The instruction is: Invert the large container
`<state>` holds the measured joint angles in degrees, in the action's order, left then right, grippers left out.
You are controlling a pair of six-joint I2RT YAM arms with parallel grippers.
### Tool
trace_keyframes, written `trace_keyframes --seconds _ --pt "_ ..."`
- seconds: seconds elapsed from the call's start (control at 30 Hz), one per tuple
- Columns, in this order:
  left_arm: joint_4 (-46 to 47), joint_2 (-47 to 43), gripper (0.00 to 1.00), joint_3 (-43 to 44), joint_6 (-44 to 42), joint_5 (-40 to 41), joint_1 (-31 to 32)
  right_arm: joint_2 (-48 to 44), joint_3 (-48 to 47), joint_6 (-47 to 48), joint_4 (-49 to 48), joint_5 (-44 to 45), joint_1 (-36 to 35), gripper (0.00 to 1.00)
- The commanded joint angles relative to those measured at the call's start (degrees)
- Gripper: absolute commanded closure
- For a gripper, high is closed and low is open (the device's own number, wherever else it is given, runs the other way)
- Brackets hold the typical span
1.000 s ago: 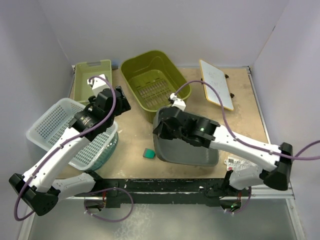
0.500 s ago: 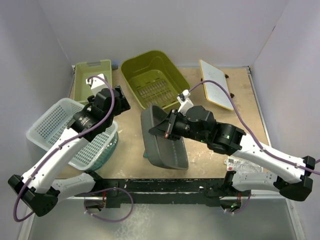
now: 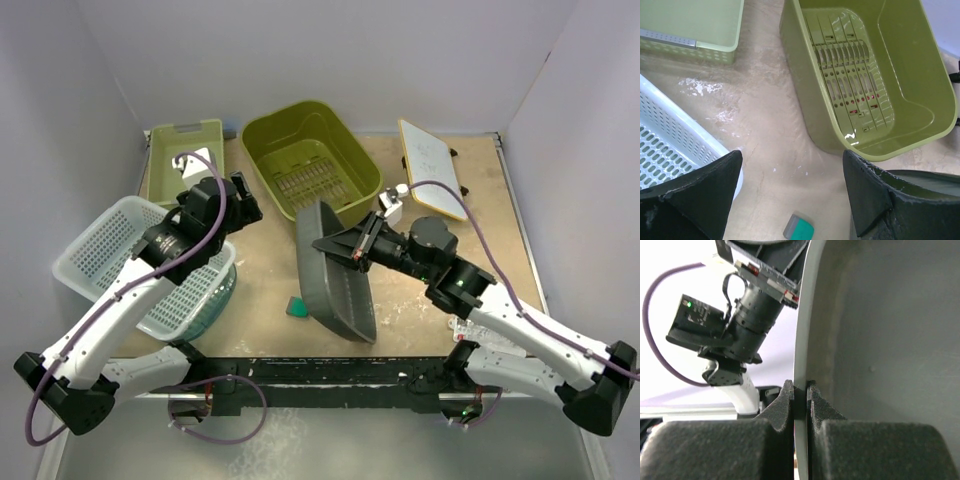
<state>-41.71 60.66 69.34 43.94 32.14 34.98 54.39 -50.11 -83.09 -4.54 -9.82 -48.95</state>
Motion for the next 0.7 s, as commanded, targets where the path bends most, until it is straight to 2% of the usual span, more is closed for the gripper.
trace_keyframes --seconds 0.0,0.27,0.5,0.57,0.67 --pt "1.88 -0.1 0.21 0.96 -0.13 -0.64 -0.22 3.51 3.76 -4.9 -6.79 -8.12 -0.08 1.0" --pt "4.29 1.54 0.22 -1.43 0.61 -2.75 -0.22 5.17 2.47 -4.8 -13.4 -10.26 -0.01 1.0" --pt "4.05 2.7 0.22 0.17 0.1 -3.11 -0.26 10.33 -6.2 -5.0 -15.34 -11.13 -0.04 1.0" --pt "3.46 2.57 0.22 0.48 0.04 -2.52 -0.28 10.37 -5.13 -6.97 -17.18 -11.32 0.01 1.0" --pt "3.06 2.02 0.22 0.59 -0.36 -1.48 -0.24 9.18 2.35 -12.93 -21.71 -13.5 1.04 1.0"
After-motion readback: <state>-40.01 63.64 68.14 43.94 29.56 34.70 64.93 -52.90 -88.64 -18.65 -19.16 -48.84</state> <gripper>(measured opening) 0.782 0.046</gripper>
